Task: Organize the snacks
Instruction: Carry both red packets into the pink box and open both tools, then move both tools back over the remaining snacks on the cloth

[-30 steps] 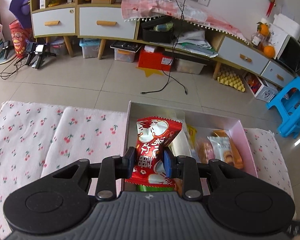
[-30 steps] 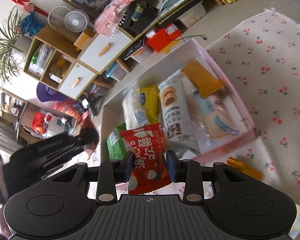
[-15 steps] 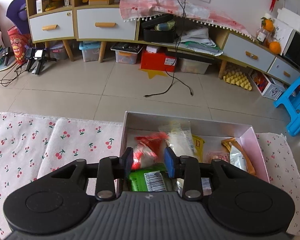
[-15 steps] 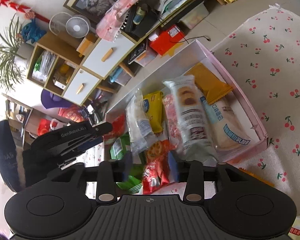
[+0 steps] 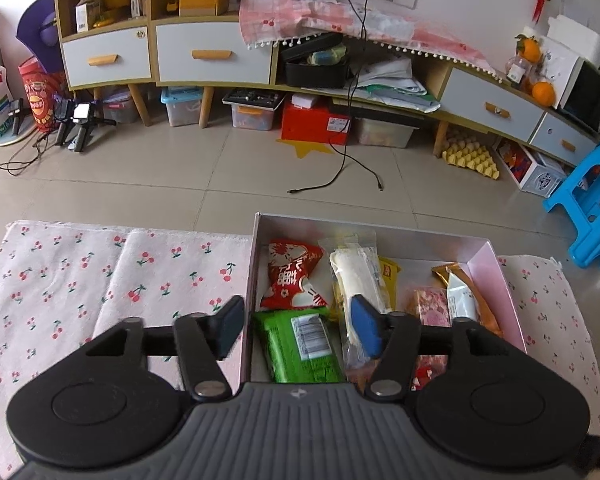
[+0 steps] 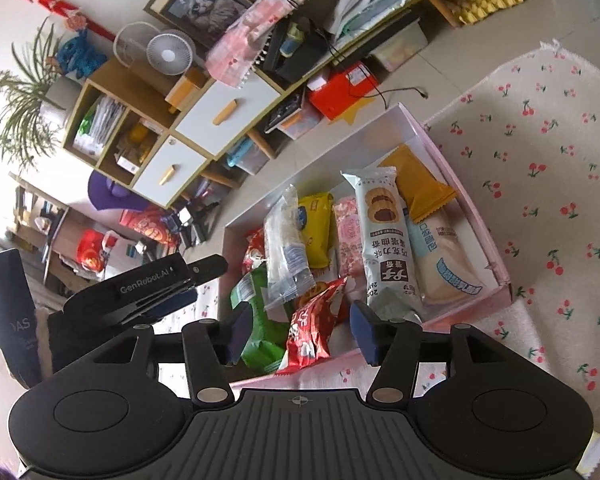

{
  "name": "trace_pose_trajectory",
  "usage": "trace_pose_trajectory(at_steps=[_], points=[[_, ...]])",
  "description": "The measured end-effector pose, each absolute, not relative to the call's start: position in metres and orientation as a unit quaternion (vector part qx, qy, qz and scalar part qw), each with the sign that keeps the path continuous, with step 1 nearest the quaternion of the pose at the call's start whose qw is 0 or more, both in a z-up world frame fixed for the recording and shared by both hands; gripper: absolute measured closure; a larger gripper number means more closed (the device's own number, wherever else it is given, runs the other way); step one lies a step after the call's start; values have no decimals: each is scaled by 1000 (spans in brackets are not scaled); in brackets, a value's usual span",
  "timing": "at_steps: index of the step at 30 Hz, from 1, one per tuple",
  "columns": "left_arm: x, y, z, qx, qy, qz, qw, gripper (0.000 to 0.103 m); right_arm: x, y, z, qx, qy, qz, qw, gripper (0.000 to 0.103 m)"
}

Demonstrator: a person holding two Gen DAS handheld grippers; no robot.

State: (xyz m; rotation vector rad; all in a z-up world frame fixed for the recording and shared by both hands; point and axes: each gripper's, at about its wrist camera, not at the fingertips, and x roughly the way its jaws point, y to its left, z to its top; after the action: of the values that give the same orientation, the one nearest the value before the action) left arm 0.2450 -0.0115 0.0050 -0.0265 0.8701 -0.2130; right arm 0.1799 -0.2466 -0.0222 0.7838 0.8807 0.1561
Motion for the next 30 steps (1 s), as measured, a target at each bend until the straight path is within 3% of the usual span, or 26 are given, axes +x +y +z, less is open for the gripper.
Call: trace_pose_trajectory(at_steps=[3,17,24,30], points=[[235,-10,10,-10,416,-105,903,36,169,-250,-15,357,413,74,835,40],[175,3,17,1,417,-103,903,6,117,-267,2,323,428,39,843,31],[148,8,19,-1,424,-90,901,1,95,-270,16,272,442,2,855,31],[129,6,9,18,441,-93,892,1,78,-264,19,236,448,-1,862,24]])
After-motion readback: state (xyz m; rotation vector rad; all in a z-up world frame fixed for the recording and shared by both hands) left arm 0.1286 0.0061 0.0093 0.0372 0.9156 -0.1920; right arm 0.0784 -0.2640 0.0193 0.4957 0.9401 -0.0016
